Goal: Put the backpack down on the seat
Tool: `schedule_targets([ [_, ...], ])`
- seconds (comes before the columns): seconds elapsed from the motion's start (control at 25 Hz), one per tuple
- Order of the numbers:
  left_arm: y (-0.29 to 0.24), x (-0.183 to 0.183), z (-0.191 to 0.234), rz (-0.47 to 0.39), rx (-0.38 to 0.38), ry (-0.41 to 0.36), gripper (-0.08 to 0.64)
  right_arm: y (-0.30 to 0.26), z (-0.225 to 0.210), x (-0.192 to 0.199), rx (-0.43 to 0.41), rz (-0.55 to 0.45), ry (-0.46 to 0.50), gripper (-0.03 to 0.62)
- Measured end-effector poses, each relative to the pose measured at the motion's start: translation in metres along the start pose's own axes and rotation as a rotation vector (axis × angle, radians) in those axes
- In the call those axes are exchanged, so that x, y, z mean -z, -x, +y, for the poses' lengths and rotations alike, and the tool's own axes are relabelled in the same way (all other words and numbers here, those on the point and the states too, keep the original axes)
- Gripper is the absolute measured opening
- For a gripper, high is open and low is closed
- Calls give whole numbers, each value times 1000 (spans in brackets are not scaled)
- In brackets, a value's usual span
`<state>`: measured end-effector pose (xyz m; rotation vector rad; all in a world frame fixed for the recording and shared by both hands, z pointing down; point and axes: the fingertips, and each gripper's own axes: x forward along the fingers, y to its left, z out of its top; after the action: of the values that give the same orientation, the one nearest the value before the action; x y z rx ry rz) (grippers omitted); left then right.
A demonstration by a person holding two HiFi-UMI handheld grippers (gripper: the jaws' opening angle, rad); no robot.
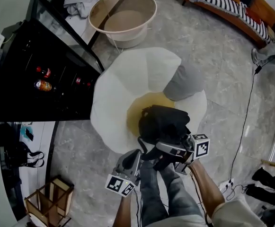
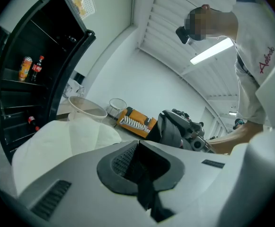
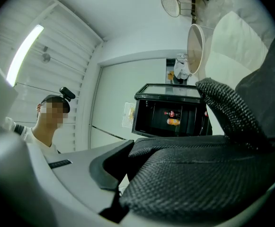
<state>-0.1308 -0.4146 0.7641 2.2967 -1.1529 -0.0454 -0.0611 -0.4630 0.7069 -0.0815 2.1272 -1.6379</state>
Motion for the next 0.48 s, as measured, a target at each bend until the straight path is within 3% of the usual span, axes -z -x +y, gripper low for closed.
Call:
schedule_targets([
  [0.28, -4, -3, 33, 8, -23, -14, 32, -43, -35, -53, -22, 55, 55, 43],
  [0.48, -10, -4, 44, 14, -27, -13, 32, -58, -74, -76, -12, 44, 22, 43],
])
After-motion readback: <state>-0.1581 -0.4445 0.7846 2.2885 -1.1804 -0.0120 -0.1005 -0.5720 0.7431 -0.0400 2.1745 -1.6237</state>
